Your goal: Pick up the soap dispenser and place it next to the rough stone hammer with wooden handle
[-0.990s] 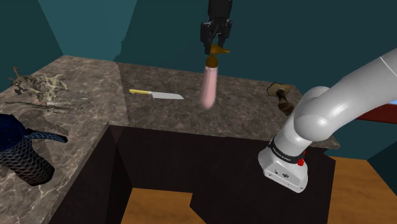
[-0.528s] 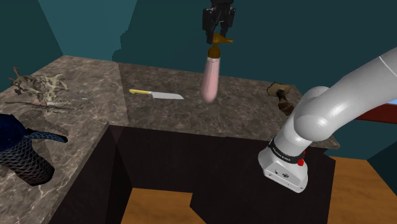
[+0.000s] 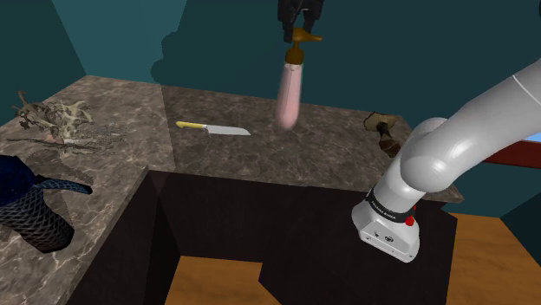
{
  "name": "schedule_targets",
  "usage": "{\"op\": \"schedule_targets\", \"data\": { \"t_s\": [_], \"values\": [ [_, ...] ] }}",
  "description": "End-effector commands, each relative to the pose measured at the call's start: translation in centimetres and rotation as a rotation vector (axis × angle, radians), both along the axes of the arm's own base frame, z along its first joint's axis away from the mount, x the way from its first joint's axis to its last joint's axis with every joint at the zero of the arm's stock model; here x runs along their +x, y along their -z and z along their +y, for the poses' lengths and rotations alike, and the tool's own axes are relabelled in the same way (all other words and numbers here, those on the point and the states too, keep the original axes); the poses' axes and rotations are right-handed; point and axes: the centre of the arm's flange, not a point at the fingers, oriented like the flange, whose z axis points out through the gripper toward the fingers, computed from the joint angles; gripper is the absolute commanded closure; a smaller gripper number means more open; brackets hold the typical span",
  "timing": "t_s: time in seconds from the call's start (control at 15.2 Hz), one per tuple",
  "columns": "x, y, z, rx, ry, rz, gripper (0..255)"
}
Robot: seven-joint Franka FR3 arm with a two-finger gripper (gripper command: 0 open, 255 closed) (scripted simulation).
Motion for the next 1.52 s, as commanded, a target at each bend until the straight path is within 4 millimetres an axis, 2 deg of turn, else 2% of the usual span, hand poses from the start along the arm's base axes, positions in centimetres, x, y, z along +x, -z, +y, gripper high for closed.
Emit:
{"op": "schedule_targets", "data": {
  "t_s": [0.0,1.45],
  "values": [
    [-0.1,-1.1,0.0,0.000,0.000,0.000,255],
    [-0.1,-12.7,0.0,0.000,0.000,0.000,255]
  ]
}}
